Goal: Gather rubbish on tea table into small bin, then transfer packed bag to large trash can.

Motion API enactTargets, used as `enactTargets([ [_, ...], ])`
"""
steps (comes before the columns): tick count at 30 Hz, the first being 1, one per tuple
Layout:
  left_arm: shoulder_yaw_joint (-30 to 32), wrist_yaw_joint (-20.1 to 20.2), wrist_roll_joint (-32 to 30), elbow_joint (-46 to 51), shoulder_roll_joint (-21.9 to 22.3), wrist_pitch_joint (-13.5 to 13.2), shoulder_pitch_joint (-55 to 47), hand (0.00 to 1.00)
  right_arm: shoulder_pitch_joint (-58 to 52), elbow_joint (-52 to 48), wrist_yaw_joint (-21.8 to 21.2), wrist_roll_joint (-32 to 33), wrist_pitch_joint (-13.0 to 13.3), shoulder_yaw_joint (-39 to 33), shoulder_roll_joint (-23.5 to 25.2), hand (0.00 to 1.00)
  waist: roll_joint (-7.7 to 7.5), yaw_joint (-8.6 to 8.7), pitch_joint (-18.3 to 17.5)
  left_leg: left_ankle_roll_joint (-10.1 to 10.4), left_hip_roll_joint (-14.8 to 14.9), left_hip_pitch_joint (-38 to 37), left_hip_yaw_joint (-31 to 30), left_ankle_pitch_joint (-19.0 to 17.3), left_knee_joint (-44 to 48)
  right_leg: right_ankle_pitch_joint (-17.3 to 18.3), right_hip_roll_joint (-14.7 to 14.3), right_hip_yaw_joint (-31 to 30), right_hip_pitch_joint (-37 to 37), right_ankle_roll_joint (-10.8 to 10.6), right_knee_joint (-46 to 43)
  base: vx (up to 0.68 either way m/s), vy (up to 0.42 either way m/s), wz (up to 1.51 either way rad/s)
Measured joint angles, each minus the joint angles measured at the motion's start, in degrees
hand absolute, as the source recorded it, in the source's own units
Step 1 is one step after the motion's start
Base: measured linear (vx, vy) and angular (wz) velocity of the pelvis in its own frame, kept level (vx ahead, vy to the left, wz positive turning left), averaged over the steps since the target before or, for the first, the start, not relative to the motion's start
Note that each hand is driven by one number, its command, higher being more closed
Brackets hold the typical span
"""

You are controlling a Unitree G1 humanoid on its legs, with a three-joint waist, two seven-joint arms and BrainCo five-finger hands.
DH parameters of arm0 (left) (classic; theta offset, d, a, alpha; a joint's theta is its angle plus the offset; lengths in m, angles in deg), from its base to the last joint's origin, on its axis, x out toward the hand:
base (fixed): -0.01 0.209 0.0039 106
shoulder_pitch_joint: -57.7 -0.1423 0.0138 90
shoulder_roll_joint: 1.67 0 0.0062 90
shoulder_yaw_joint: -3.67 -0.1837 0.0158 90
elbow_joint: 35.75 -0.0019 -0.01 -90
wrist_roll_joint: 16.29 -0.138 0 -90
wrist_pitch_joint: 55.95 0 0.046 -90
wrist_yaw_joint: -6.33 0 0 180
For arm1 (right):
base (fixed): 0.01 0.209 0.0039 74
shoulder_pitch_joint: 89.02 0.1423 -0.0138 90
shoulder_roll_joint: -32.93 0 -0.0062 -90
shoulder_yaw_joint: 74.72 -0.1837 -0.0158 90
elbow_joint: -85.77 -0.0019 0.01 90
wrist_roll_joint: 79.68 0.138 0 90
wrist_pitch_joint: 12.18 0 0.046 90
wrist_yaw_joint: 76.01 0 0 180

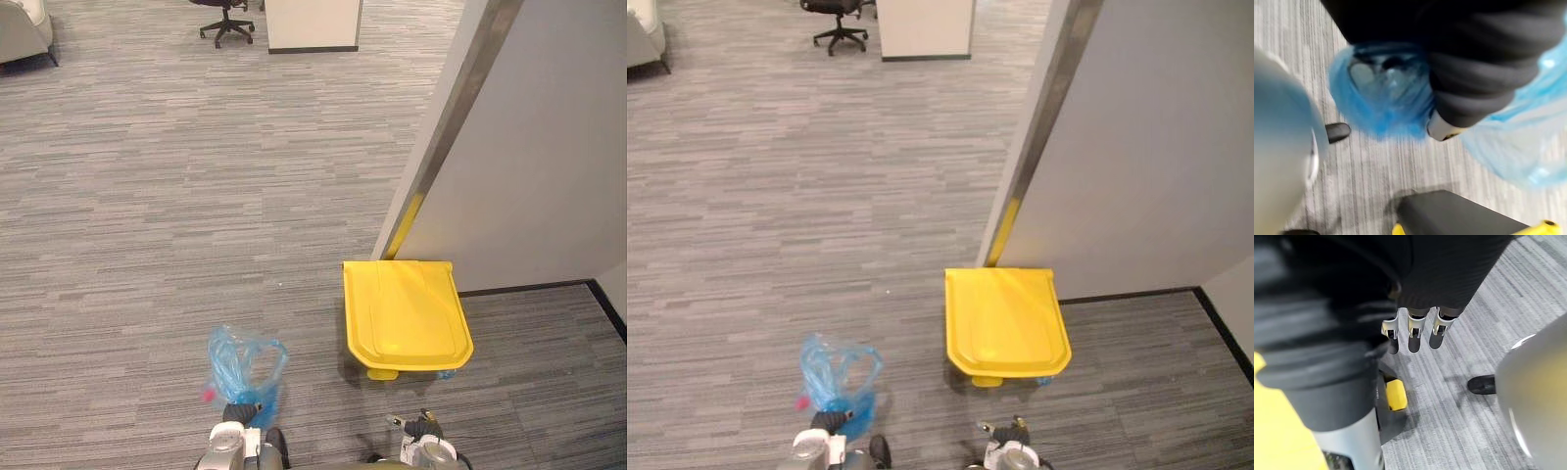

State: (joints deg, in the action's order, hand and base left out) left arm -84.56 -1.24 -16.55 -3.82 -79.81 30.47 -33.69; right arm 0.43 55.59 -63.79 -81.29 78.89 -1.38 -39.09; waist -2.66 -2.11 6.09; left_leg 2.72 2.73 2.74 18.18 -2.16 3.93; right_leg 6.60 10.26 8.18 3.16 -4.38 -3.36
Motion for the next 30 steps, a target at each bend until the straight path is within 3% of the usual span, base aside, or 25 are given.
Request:
enactTargets([
  [8, 0.26, 0.05, -0.03, -0.23, -1.20, 0.01, -1.67, 1.00, 0.14, 1.93, 0.02, -0.03, 0.00, 0.07, -2.49, 0.00, 0.19, 0.07, -0.16, 0.28, 0.16, -1.65, 0.93, 1.15, -3.89, -3.72, -0.98, -3.72, -1.60, 0.61, 1.80, -0.02, 0.019, -0.25],
  [11, 1.59, 0.09, 0.41, 0.36, -1.63, -0.07, -1.57, 1.00, 1.06, 1.90, 0.01, -0.03, 0.00, 0.05, -2.20, 0.00, -1.22, 0.02, 0.40, -0.28, -0.90, 0.69, 1.63, -2.65, -0.21, -1.74, 0.64, -5.65, -5.06, -0.76, -1.22, -0.08, 0.074, -0.40],
  [13, 1.55, 0.07, 0.41, 0.61, -1.74, -0.17, -1.22, 1.00, 0.72, 1.78, 0.02, -0.03, -0.02, -0.10, -2.28, 0.00, -1.33, 0.16, 1.48, -1.22, -1.05, 1.58, 0.15, -6.25, 4.64, 0.58, 1.77, -6.17, -7.70, -1.00, -9.82, -0.05, 0.062, -0.33],
  [14, 1.56, 0.06, 0.41, 0.55, -1.61, -0.19, -1.15, 1.00, 0.66, 1.72, 0.03, -0.03, -0.02, -0.10, -2.35, 0.00, -1.00, 0.16, 1.77, -1.59, -0.86, 1.45, -0.21, -6.77, 5.37, 0.58, 1.66, -5.89, -8.79, -1.01, -12.92, -0.08, 0.073, -0.22],
  [15, 1.52, 0.04, 0.41, 0.41, -1.43, -0.53, -1.18, 1.00, 0.56, 0.06, 0.05, 0.62, 0.26, -0.70, -2.09, 0.00, -0.36, 0.47, 2.43, -2.27, -0.36, 0.17, -0.28, -7.44, 5.75, -0.46, 1.78, -4.51, -12.94, -1.16, -23.43, -0.07, 0.057, -0.08],
  [16, 1.49, 0.04, 0.42, 0.26, -1.46, -0.67, -1.09, 1.00, 0.81, -0.46, 0.07, 0.53, 0.36, -0.67, -2.12, 0.00, -0.14, 0.78, 2.92, -2.51, -0.24, -0.64, -0.60, -7.58, 5.75, -0.83, 2.20, -3.23, -14.99, -1.44, -27.49, -0.01, 0.078, 0.10],
  [18, 1.53, 0.02, 0.42, 0.15, -1.13, -0.68, -0.57, 1.00, 1.30, -0.48, 0.09, 0.47, 0.56, -0.55, -1.96, 0.00, 0.13, 1.56, 3.75, -3.06, 1.81, -2.37, -1.46, -8.49, 6.85, 1.52, 1.48, 2.23, -16.64, -0.70, -27.50, 0.07, 0.030, 0.18],
  [20, 1.58, 0.00, 0.42, 0.20, -1.01, -0.67, -0.16, 1.00, 1.05, -1.02, 0.09, 0.44, 0.55, -0.47, -1.53, 0.00, 0.30, 1.18, 4.11, -2.23, 4.45, -2.73, -1.62, -10.09, 8.89, -0.46, -1.40, 6.62, -19.04, -0.66, -19.31, 0.12, -0.023, 0.03],
  [23, 2.05, -0.08, 0.37, 0.21, -0.77, -0.64, 1.02, 1.00, 0.57, -3.52, 0.16, 0.48, 0.53, -0.61, -1.02, 0.00, -0.09, 1.13, 5.35, -0.89, 5.83, -2.74, -1.58, -14.78, 15.41, -5.33, -2.63, 8.53, -19.97, -0.81, -6.60, 0.23, -0.119, -0.02],
  [24, 2.42, -0.09, 0.37, 0.19, -0.64, -0.63, 1.28, 1.00, 0.52, -4.21, 0.19, 0.49, 0.43, -0.67, -0.85, 0.00, -0.30, 1.14, 5.52, -0.43, 5.86, -2.72, -1.65, -16.14, 17.09, -5.35, -2.38, 8.31, -19.95, -0.71, -5.95, 0.24, -0.218, 0.13],
  [25, 3.39, -0.11, 0.37, 0.19, -0.29, -0.66, 1.77, 1.00, -0.24, -5.09, 0.23, 0.48, 0.37, -1.27, -0.42, 0.00, -0.91, 1.09, 5.81, 0.64, 5.77, -2.75, -2.45, -19.42, 21.24, -4.05, -1.97, 7.28, -19.16, 0.19, -6.14, 0.24, -0.217, 0.18],
  [26, 3.80, -0.25, 0.37, 0.11, 0.32, -0.64, 2.34, 1.00, -0.48, -5.09, 0.19, 0.50, 0.41, -1.51, -0.55, 0.00, -0.43, 0.79, 6.22, 1.77, 6.58, -2.80, -3.20, -21.28, 23.54, -4.98, -2.22, 7.18, -19.04, 1.39, -7.43, 0.31, -0.237, 0.12],
  [27, 3.83, -0.70, 0.36, 0.23, 1.31, -0.65, 3.07, 1.00, 0.36, -5.42, 0.21, 0.39, 0.21, -2.10, -1.03, 0.00, 1.78, 0.11, 7.10, 2.81, 8.91, -2.74, -3.90, -22.62, 24.86, -2.00, -3.79, 7.62, -19.65, 1.16, -10.97, 0.30, -0.201, 0.19],
  [28, 3.74, -1.01, 0.34, 1.05, 2.33, -0.66, 3.38, 1.00, 0.42, -6.88, 0.19, 0.46, 0.27, -2.79, -1.22, 0.00, 2.52, -0.03, 7.61, 3.72, 9.69, -2.78, -5.03, -22.96, 24.15, -0.03, -4.22, 7.57, -21.26, 0.90, -14.88, 0.29, -0.181, 0.28],
  [30, 3.78, -1.04, 0.30, 1.30, 2.81, -0.64, 3.40, 1.00, 0.22, -7.65, 0.19, 0.54, 0.34, -4.24, -0.45, 0.00, 2.47, 0.00, 7.83, 4.63, 9.77, -3.71, -6.81, -23.00, 22.50, 2.26, -4.13, 8.32, -22.51, 1.04, -19.29, 0.35, -0.194, 0.48],
])
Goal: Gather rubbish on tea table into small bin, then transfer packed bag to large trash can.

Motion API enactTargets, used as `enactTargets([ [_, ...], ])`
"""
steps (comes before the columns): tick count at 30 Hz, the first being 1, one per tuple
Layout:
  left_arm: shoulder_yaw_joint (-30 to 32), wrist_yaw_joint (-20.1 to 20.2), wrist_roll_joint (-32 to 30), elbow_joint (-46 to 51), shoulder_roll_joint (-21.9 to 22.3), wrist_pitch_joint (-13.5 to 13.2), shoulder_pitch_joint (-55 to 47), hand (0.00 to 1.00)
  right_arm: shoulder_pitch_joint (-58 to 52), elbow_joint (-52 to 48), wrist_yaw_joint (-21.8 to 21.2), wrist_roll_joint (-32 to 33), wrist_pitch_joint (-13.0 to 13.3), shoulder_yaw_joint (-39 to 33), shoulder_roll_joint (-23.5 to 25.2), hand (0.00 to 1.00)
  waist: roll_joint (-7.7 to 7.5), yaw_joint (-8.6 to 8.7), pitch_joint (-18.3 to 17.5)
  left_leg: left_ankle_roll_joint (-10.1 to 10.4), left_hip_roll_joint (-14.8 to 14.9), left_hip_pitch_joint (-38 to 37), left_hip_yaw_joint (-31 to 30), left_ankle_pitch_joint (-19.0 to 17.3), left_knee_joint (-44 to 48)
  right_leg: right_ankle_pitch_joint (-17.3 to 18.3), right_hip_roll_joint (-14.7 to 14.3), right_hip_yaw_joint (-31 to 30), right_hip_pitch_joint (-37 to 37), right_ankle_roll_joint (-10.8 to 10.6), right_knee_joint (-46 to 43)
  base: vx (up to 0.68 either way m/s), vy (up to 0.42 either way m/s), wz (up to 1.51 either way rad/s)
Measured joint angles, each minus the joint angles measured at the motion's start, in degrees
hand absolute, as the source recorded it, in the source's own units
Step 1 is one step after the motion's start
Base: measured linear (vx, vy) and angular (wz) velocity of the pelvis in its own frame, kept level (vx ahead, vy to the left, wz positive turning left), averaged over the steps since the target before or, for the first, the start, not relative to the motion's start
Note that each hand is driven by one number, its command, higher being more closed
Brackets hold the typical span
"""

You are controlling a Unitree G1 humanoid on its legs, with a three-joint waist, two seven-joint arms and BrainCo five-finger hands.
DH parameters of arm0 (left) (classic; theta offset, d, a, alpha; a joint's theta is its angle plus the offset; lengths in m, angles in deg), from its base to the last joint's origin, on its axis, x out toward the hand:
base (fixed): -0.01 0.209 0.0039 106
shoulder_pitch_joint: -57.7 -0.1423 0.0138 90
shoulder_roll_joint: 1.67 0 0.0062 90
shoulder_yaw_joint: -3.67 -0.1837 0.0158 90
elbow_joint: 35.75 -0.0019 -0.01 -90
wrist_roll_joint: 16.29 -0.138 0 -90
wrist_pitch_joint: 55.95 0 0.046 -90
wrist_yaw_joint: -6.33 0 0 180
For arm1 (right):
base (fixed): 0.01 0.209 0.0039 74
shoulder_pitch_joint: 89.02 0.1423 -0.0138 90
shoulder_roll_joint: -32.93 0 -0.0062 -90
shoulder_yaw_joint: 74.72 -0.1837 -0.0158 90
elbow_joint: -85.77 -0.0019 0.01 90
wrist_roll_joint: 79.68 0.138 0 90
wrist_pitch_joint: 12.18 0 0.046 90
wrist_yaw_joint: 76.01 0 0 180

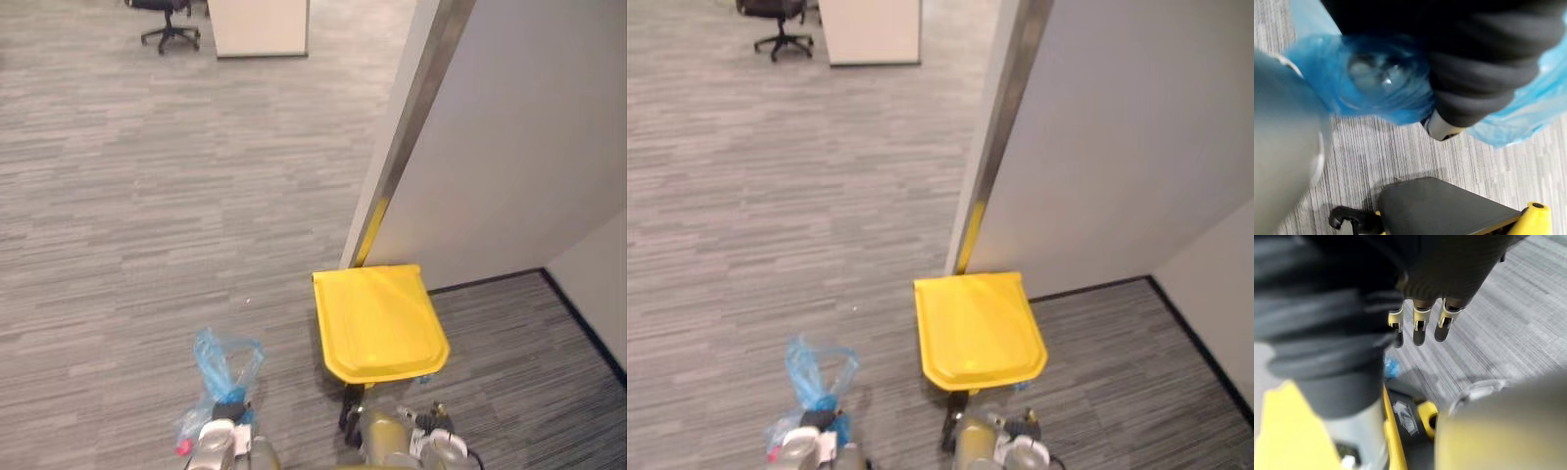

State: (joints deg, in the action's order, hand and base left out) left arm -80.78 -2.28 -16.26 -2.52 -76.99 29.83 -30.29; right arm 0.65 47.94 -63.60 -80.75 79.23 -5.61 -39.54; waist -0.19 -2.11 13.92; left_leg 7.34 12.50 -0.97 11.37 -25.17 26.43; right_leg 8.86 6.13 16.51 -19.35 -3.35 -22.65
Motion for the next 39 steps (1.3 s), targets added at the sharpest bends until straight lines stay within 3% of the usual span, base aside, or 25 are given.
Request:
enactTargets([
  [1, -0.02, -0.01, 0.01, 0.17, 0.01, 0.00, 0.01, 1.00, 0.00, 0.00, -0.02, 0.04, -0.05, -0.36, 0.05, 0.00, 0.06, -0.08, -0.05, 0.26, 0.69, -1.21, -1.17, 0.16, -1.66, 2.90, -0.06, 1.29, -0.12, -0.11, -3.18, 0.41, -0.182, 0.43],
  [3, 0.02, -0.04, 0.01, 0.69, 0.23, 0.00, 0.12, 1.00, 0.04, 0.01, -0.02, -0.01, -0.15, -0.32, 0.05, 0.00, 0.08, -0.21, -0.33, 1.42, 1.42, -2.31, -2.26, 1.04, -4.18, 5.44, -0.14, 2.60, -0.35, -0.07, -5.60, 0.33, -0.122, 0.29],
  [8, 0.14, 0.02, 0.02, 1.72, 0.58, -0.06, 1.93, 1.00, 1.19, 0.51, -0.04, -0.17, -0.53, 2.97, -1.33, 0.00, 0.39, -0.88, -0.92, 2.77, 2.42, -2.22, -2.82, 5.00, -11.05, 5.70, -0.98, 4.25, -1.83, -0.04, -4.92, 0.20, -0.059, 0.10],
  [14, -2.02, 0.21, 0.03, 3.18, -1.06, -0.51, 3.58, 1.00, 9.28, 0.35, -0.19, -0.62, -0.62, 14.57, -2.05, 0.00, -1.11, -1.25, -2.24, 4.05, 1.95, 5.38, -7.71, 7.12, -11.76, 3.55, -0.86, 3.42, -7.34, 3.27, -3.64, -0.07, -0.033, 0.23],
  [16, -3.43, 0.08, 0.03, 4.29, -2.44, -0.80, 3.75, 1.00, 14.19, -1.20, -0.05, -0.74, -0.46, 16.70, -3.94, 0.00, -1.01, -1.47, -2.27, 4.30, 2.21, 8.65, -10.75, 8.35, -11.86, 2.74, -1.33, 3.82, -8.58, 3.25, -2.49, -0.13, -0.097, 0.59],
  [17, -4.00, -0.04, 0.06, 5.04, -3.28, -1.41, 3.84, 1.00, 17.67, -2.66, 0.05, -0.74, -0.06, 17.17, -5.82, 0.00, -0.90, -1.74, -2.14, 4.27, 2.79, 10.58, -12.22, 8.95, -12.22, 2.02, -1.73, 5.12, -9.20, 2.19, -1.71, -0.12, -0.130, 0.47],
  [21, -5.31, -0.34, 0.37, 6.57, -5.55, -1.82, 3.67, 1.00, 26.99, -3.65, 2.07, -0.40, 0.59, 17.32, -11.68, 0.00, -0.95, -2.31, -1.92, 4.08, 3.63, 11.90, -14.28, 12.94, -16.97, 2.12, -2.09, 7.17, -10.90, 0.28, -0.32, -0.10, -0.170, 0.30],
  [24, -5.50, -1.33, 1.85, 6.95, -5.85, -2.00, 3.39, 1.00, 31.70, -3.03, 2.49, 0.22, 0.20, 17.13, -16.24, 0.00, -0.77, -2.04, -1.39, 2.45, 3.71, 14.11, -14.31, 13.59, -14.75, 2.26, -3.75, 5.42, -11.02, 1.45, 1.65, -0.09, -0.093, 0.19],
  [28, -6.74, -1.37, 2.99, 10.56, -5.95, -2.84, 2.86, 1.00, 37.66, -1.53, 3.74, 3.65, -0.34, 17.16, -19.83, 0.00, -1.12, -1.41, 0.07, 2.78, 3.67, 15.93, -13.50, 13.41, -13.23, 0.06, -4.32, 5.18, -11.04, 3.26, 4.15, -0.09, -0.005, 0.01],
  [34, -9.52, -1.26, 3.73, 13.56, -6.55, -2.87, 2.50, 1.00, 40.64, -1.53, 4.53, 6.22, -1.67, 17.17, -21.26, 0.00, -1.98, -1.17, 1.73, 3.52, 2.12, 16.00, -13.02, 13.79, -13.18, -2.19, -3.59, 4.25, -10.66, 3.91, 5.12, -0.02, 0.075, -0.01],
  [39, -13.41, -1.01, 4.25, 21.06, -6.79, -3.44, 1.85, 1.00, 40.93, -1.53, 4.43, 6.27, -1.89, 17.26, -21.93, 0.00, -2.15, -0.98, 1.96, 4.06, 1.50, 15.84, -12.46, 13.83, -12.89, -3.22, -2.90, 3.60, -10.45, 3.24, 5.09, 0.01, 0.063, -0.02],
])
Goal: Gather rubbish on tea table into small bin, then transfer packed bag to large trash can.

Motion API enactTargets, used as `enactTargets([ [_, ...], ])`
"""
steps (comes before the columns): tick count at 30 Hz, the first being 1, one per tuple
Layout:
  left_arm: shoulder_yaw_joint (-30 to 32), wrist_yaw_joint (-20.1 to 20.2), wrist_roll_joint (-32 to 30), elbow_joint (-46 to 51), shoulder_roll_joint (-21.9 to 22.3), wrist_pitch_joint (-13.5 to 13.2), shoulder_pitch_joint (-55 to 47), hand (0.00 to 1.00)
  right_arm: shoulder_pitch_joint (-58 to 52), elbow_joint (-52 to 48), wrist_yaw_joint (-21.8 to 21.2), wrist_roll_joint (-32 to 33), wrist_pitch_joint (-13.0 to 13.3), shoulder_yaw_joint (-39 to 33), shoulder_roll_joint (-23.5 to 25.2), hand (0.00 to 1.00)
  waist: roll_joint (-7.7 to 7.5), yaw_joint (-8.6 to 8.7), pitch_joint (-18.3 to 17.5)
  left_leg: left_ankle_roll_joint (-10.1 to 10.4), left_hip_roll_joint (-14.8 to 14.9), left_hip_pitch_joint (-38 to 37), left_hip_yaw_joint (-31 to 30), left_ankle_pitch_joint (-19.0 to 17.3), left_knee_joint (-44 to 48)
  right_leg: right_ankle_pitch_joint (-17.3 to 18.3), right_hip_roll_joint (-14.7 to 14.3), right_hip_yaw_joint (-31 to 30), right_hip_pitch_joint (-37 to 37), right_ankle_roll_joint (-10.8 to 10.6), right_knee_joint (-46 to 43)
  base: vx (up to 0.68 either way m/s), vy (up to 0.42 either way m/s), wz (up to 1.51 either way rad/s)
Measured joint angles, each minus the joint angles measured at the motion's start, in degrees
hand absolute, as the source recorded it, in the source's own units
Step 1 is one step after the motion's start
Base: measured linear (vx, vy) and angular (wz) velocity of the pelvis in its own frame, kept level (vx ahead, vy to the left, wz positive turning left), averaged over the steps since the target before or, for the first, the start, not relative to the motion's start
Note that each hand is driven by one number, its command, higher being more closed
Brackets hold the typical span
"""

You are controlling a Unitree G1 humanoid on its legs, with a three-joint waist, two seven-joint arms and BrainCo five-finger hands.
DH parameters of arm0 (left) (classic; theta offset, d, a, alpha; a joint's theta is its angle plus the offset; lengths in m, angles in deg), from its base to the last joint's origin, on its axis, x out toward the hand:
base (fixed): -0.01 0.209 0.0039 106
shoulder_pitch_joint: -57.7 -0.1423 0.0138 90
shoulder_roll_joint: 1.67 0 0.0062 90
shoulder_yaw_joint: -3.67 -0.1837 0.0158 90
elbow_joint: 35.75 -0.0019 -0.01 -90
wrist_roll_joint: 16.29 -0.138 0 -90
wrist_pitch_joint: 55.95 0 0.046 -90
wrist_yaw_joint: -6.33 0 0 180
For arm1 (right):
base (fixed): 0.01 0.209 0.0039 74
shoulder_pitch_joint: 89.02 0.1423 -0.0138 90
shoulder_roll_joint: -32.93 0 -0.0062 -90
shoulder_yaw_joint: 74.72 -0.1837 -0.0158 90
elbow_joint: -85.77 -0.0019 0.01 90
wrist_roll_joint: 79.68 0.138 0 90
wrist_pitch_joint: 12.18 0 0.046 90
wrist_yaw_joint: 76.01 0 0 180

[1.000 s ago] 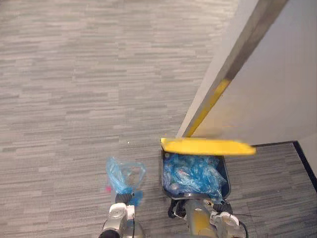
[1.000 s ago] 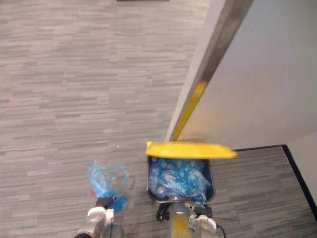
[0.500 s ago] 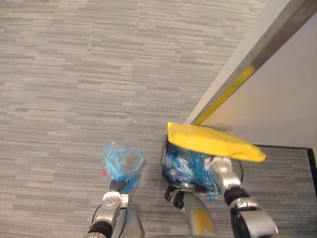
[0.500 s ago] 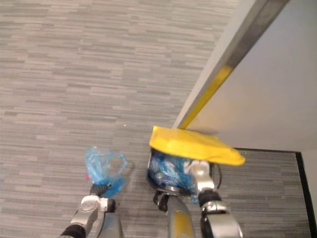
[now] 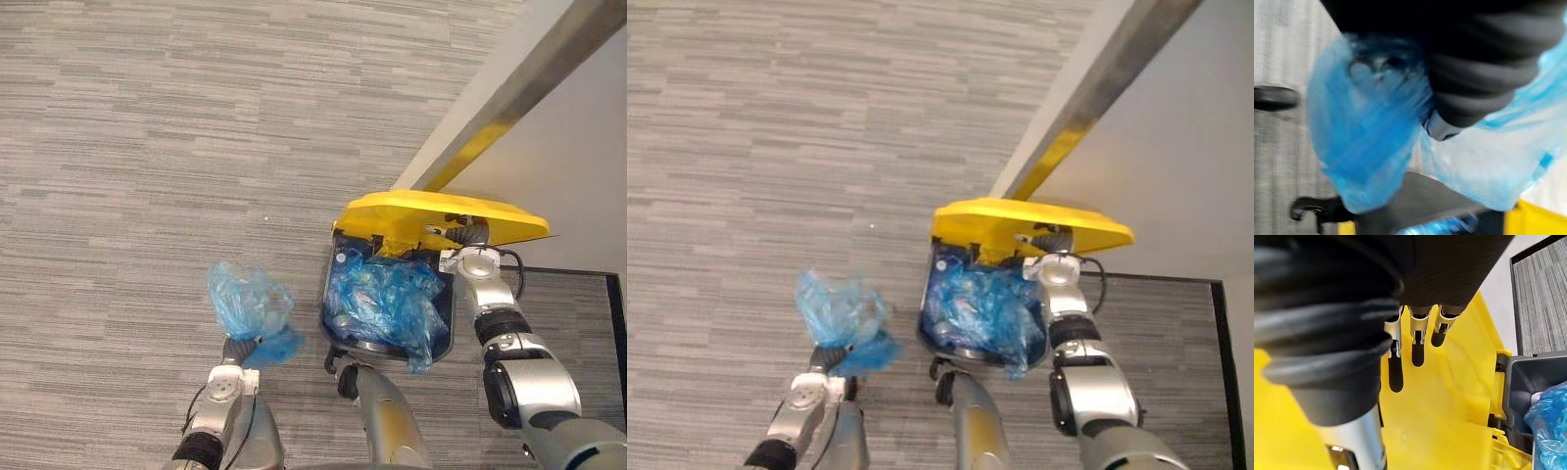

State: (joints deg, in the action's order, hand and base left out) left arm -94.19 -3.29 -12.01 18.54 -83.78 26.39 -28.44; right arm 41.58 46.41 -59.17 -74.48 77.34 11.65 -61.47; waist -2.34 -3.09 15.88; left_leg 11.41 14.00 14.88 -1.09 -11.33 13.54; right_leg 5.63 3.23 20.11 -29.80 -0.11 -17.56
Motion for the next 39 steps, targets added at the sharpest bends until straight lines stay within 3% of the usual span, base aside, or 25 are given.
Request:
enactTargets([
  [7, -6.33, 2.43, 3.89, 12.81, 0.05, -1.25, 1.30, 1.00, 1.77, -0.16, -0.52, -0.03, 0.02, 1.09, -0.09, 0.00, 0.59, 1.08, 1.80, -0.39, 0.10, -1.06, -0.18, -0.78, 0.82, -0.60, -1.23, -1.31, 2.71, -1.41, 3.12, -0.04, 0.009, -0.01],
  [13, -13.79, 4.36, 9.20, 22.80, -0.20, -1.66, 4.06, 1.00, 2.26, -0.34, -1.05, -0.04, 0.02, 2.37, -1.31, 0.00, 0.96, 1.47, 2.01, -0.30, -0.23, -1.06, 0.44, -0.77, 1.60, -2.13, -1.33, -2.34, 2.97, 0.11, 3.91, 0.02, 0.023, -0.04],
  [21, -19.31, 4.92, 12.84, 30.53, 0.26, -3.35, 10.97, 1.00, 6.29, -0.33, -2.87, -0.04, 0.00, 6.86, -2.92, 0.00, 1.88, 3.02, 2.54, -0.81, -1.20, -2.02, 2.27, -1.05, 1.68, -2.95, -1.00, -4.46, 2.79, 0.06, 4.09, -0.01, 0.028, -0.11],
  [30, -23.85, 3.58, 12.85, 29.45, 3.07, -3.54, 19.03, 1.00, 11.75, -0.42, -3.26, 0.00, 0.02, 9.52, -4.01, 0.00, 2.76, 3.70, 3.16, -0.89, -1.46, -0.82, 3.83, -1.05, 1.63, -3.73, -1.23, -6.09, 0.65, -0.02, 4.82, -0.02, -0.002, -0.10],
  [36, -25.90, 3.20, 13.28, 12.56, 6.08, -2.57, 27.69, 1.00, 15.82, -4.91, -2.63, 1.60, -1.12, 10.06, -3.89, 0.00, 2.81, 4.31, 4.63, -0.59, -1.36, 1.18, 6.77, -0.93, 2.06, -5.55, -1.90, -8.28, -2.36, -0.19, 6.09, 0.00, -0.003, -0.22],
  [39, -25.84, 2.11, 12.50, 6.20, 6.97, -1.39, 32.87, 1.00, 17.92, -9.03, -1.76, 1.65, -1.17, 9.84, -2.61, 0.00, 2.94, 5.06, 5.36, 0.67, -0.08, 5.24, 8.34, -2.17, 5.90, -6.83, -2.94, -9.10, -5.30, 0.28, 6.76, 0.01, -0.007, -0.28],
])
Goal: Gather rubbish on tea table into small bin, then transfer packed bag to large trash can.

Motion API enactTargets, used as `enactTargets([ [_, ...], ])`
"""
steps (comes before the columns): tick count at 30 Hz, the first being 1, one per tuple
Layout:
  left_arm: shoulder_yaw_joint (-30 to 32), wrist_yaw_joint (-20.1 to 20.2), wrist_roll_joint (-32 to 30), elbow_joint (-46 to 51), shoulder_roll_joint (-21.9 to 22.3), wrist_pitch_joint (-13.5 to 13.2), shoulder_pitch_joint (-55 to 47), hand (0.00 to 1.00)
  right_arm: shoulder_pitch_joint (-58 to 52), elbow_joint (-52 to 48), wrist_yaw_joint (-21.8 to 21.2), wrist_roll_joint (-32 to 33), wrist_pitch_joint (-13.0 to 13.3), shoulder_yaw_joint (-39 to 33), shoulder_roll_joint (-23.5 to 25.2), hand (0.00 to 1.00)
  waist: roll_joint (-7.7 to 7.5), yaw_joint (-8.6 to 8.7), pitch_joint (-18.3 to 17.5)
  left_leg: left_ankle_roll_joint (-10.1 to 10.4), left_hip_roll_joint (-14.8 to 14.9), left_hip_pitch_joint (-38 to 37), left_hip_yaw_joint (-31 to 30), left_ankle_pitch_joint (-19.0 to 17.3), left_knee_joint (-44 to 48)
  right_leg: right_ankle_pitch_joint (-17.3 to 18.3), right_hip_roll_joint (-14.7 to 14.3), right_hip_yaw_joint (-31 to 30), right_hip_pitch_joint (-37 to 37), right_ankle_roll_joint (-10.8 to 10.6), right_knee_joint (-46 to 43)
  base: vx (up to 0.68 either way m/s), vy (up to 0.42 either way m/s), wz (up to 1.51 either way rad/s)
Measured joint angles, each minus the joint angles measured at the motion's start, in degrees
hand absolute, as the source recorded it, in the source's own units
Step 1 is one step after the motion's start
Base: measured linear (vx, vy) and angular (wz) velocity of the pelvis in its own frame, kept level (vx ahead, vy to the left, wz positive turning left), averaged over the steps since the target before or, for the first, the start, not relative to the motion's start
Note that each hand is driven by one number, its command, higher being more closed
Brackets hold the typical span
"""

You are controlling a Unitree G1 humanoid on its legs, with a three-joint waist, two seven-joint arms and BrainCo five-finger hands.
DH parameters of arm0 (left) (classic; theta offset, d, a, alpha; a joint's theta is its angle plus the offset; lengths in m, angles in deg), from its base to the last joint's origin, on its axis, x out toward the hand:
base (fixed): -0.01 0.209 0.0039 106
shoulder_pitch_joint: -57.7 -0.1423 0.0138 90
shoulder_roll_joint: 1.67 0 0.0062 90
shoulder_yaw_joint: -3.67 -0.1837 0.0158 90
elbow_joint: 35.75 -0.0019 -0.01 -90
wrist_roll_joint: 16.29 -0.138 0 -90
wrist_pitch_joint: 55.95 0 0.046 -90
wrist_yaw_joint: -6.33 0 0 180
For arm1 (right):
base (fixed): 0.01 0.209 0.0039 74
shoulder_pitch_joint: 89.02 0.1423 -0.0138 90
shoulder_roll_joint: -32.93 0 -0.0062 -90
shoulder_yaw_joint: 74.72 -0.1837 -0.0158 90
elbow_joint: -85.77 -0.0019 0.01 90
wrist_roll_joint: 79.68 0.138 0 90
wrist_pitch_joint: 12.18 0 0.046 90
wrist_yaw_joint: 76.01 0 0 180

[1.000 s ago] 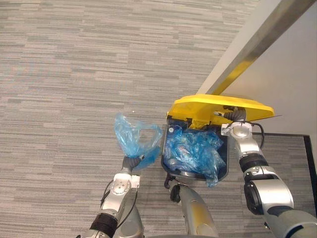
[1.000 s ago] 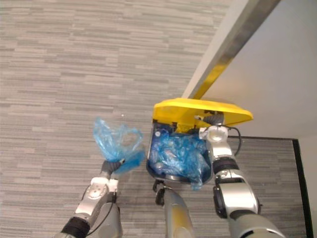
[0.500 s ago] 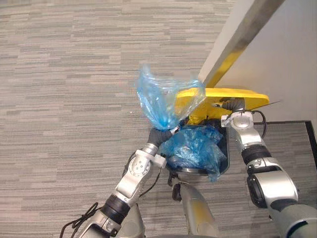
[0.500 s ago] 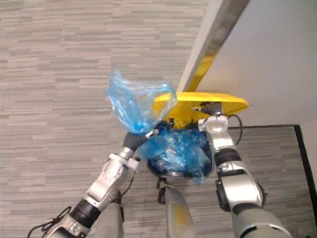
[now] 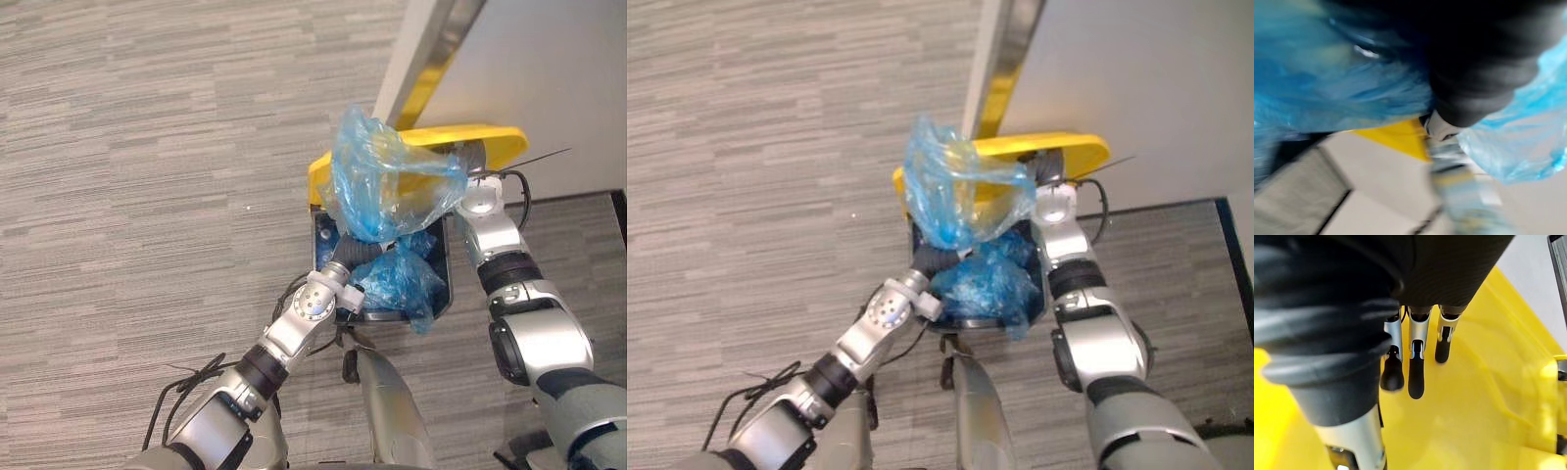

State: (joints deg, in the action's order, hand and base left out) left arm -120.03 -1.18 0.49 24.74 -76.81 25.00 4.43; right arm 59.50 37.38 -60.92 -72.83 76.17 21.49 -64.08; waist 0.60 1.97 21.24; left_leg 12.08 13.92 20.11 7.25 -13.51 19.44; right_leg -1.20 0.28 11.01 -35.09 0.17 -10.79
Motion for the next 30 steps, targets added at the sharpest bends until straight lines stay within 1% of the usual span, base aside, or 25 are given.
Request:
enactTargets([
  [2, 0.09, -0.12, -0.47, -2.14, 0.18, 0.14, 1.75, 1.00, 0.22, -1.77, 0.35, 0.02, 0.01, -0.43, 0.90, 0.00, -0.03, 0.04, 0.36, 0.32, 0.58, 1.16, 0.27, -0.72, 1.53, -0.36, -0.52, -0.12, -0.67, 0.53, 0.20, 0.02, -0.011, -0.20],
  [4, 0.29, -0.18, -2.27, -4.36, 0.20, 0.97, 3.25, 1.00, 0.24, -4.52, 0.93, 0.16, 0.01, -0.49, 2.31, 0.00, -0.02, 0.16, 1.10, 0.73, 1.67, 2.24, 0.36, -1.63, 3.51, -0.55, -1.39, -0.13, -1.24, 0.81, 0.19, 0.03, -0.007, -0.15],
  [8, 2.56, -0.64, -5.88, -7.55, 1.19, 1.24, 3.55, 1.00, 1.04, -9.77, 1.32, 0.52, 0.32, -0.47, 3.93, 0.00, -0.27, 0.12, 1.41, 1.15, 2.67, 6.32, 1.28, -2.22, 6.28, -1.25, -1.54, -0.16, -4.84, 0.98, 0.08, -0.01, 0.004, -0.08],
  [9, 3.48, -1.13, -6.87, -8.87, 1.46, 1.68, 3.64, 0.00, 1.70, -9.76, 1.37, 0.54, 0.50, -0.46, 4.55, 0.00, -0.35, 0.15, 1.45, 0.96, 2.81, 7.13, 1.52, -2.47, 6.90, -1.50, -1.54, -0.16, -5.50, 1.01, 0.11, 0.00, 0.023, -0.18],
  [11, 5.70, -1.30, -9.61, -13.08, 2.26, 3.13, 3.87, 0.00, 2.12, -9.74, 1.43, 0.58, 0.78, -0.42, 5.85, 0.00, -0.41, 0.13, 1.49, 1.04, 3.11, 7.96, 1.88, -3.12, 7.82, -1.84, -1.62, -0.12, -6.09, 0.96, 0.15, 0.02, 0.037, -0.14],
  [12, 6.62, -1.39, -11.99, -14.69, 2.52, 3.77, 3.88, 0.00, 2.13, -9.84, 1.58, 0.60, 0.79, -0.41, 6.34, 0.00, -0.41, 0.14, 1.49, 1.14, 3.23, 7.92, 1.91, -3.22, 7.82, -1.85, -1.66, -0.10, -6.08, 0.95, 0.09, 0.02, 0.031, -0.03],
  [13, 7.41, -1.54, -13.41, -15.23, 2.82, 4.19, 3.87, 0.00, 2.12, -10.15, 1.73, 0.63, 0.79, -0.41, 6.52, 0.00, -0.41, 0.11, 1.49, 1.19, 3.28, 7.90, 1.92, -3.28, 7.72, -1.84, -1.66, -0.08, -6.08, 0.95, 0.07, 0.03, 0.031, 0.02],
  [14, 8.40, -2.56, -16.39, -15.66, 3.23, 5.04, 3.87, 0.00, 2.12, -11.03, 1.86, 0.71, 0.81, -0.34, 7.04, 0.00, -0.41, 0.08, 1.50, 1.20, 3.51, 7.94, 1.99, -3.27, 7.65, -1.84, -1.73, 0.06, -6.08, 0.95, 0.10, 0.03, 0.018, 0.03],
  [17, 9.58, -2.62, -20.53, -16.37, 4.75, 6.25, 3.90, 0.00, 2.12, -11.82, 1.92, 1.09, 1.12, 0.20, 7.27, 0.00, -0.41, -0.38, 1.49, 1.22, 3.91, 7.92, 2.12, -3.26, 7.41, -1.81, -2.00, 0.15, -6.08, 0.95, 0.09, 0.05, 0.014, 0.00],
  [22, 9.51, -2.51, -24.25, -17.19, 7.41, 7.18, 4.19, 0.00, 2.12, -12.17, 2.00, 2.13, 1.21, 0.72, 7.22, 0.00, -0.43, -0.37, 1.48, 1.62, 4.50, 7.88, 2.74, -2.64, 6.63, -1.68, -2.02, 0.74, -6.08, 1.03, 0.01, 0.04, 0.004, 0.03],
  [24, 9.32, -2.53, -25.46, -17.19, 7.57, 7.24, 4.30, 0.00, 2.12, -12.17, 1.93, 2.17, 1.21, 0.77, 7.22, 0.00, -0.44, -0.36, 1.47, 2.05, 4.50, 7.84, 2.80, -2.35, 6.65, -1.68, -2.01, 0.76, -6.01, 1.03, -0.04, 0.05, 0.012, 0.01],
  [26, 9.32, -2.63, -27.03, -17.18, 7.57, 7.40, 4.32, 0.00, 2.12, -12.16, 1.86, 2.17, 1.15, 0.76, 7.22, 0.00, -0.46, -0.37, 1.46, 2.00, 4.49, 7.72, 2.76, -2.25, 6.67, -1.68, -1.94, 0.87, -5.78, 1.04, -0.05, 0.04, 0.016, 0.04],
  [28, 9.24, -3.55, -28.93, -17.12, 7.57, 7.97, 4.62, 0.00, 1.93, -12.15, 1.76, 2.17, 0.96, 0.77, 7.24, 0.00, -0.47, -0.39, 1.45, 1.82, 4.38, 7.74, 2.75, -2.05, 6.82, -1.66, -1.56, 1.17, -5.68, 1.07, -0.18, 0.02, 0.018, 0.10],
  [30, 9.29, -3.67, -29.69, -16.61, 7.55, 8.55, 4.83, 0.00, 1.46, -12.15, 1.73, 2.15, 0.95, 0.74, 7.21, 0.00, -0.48, -0.38, 1.45, 1.68, 4.21, 7.68, 2.85, -2.03, 7.94, -1.58, -1.27, 1.46, -5.51, 1.19, -0.44, 0.02, 0.032, 0.08],
])
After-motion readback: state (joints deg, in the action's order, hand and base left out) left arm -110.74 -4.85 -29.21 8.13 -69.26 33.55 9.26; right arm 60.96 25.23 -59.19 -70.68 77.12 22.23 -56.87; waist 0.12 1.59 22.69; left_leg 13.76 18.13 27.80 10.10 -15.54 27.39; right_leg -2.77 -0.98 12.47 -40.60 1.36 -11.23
